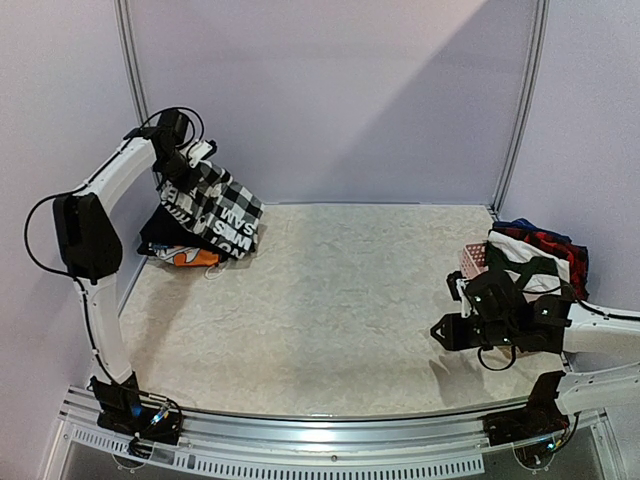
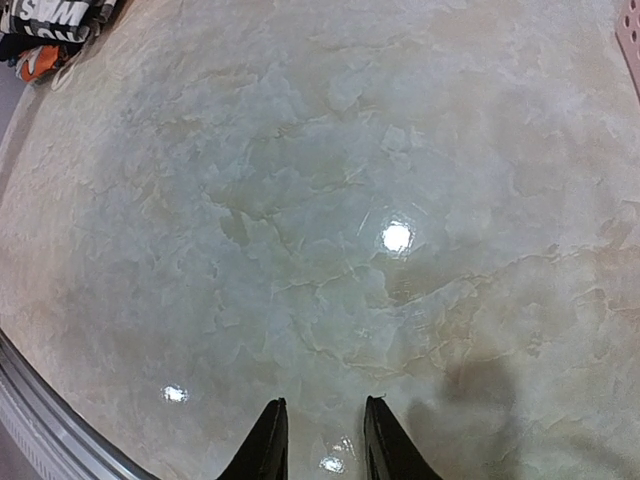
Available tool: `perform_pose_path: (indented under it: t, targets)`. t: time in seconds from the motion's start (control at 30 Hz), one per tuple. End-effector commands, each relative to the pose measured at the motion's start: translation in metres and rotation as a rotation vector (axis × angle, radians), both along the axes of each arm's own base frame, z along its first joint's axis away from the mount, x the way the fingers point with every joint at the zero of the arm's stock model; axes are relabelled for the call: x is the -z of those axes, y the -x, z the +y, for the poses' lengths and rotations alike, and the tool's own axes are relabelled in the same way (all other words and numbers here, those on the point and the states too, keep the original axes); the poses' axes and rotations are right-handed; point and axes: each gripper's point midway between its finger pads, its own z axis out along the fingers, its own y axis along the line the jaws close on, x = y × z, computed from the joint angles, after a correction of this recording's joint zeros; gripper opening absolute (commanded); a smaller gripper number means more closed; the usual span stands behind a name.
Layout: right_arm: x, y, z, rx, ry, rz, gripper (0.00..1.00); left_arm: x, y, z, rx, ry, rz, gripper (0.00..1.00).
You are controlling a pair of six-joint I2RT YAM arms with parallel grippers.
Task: Fold and stack the mixed laundry pile
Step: Place the square-folded shirt at the corner of the board.
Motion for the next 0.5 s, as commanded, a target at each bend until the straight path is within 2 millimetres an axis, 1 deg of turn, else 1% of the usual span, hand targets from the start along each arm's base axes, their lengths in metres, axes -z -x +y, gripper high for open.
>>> perform_pose_path:
  t: [0.0,0.17,0.3,0.37,0.4,0.47]
  targets:
    - [0.008,0.001,0.0,0.002,0.007,0.017,0.27,0.002,-0.019,0.022,-0.028,-0.03,-0.058,0.0]
    - [0.01,0.001,0.0,0.001,0.012,0.021,0.27,0.025,-0.025,0.047,-0.057,-0.105,-0.038,0.0]
    - [0.012,0.002,0.0,-0.001,0.017,0.027,0.27,0.034,-0.026,0.074,-0.118,-0.094,-0.033,0.0]
    - [0.012,0.002,0.001,-0.002,0.015,0.029,0.27,0.038,-0.027,0.075,-0.123,-0.09,-0.026,0.0]
    - [0.013,0.002,0.0,-0.002,0.017,0.03,0.27,0.041,-0.026,0.086,-0.142,-0.093,-0.02,0.0]
    - [0.013,0.002,0.001,-0.004,0.016,0.032,0.27,0.042,-0.027,0.093,-0.157,-0.1,-0.024,0.0]
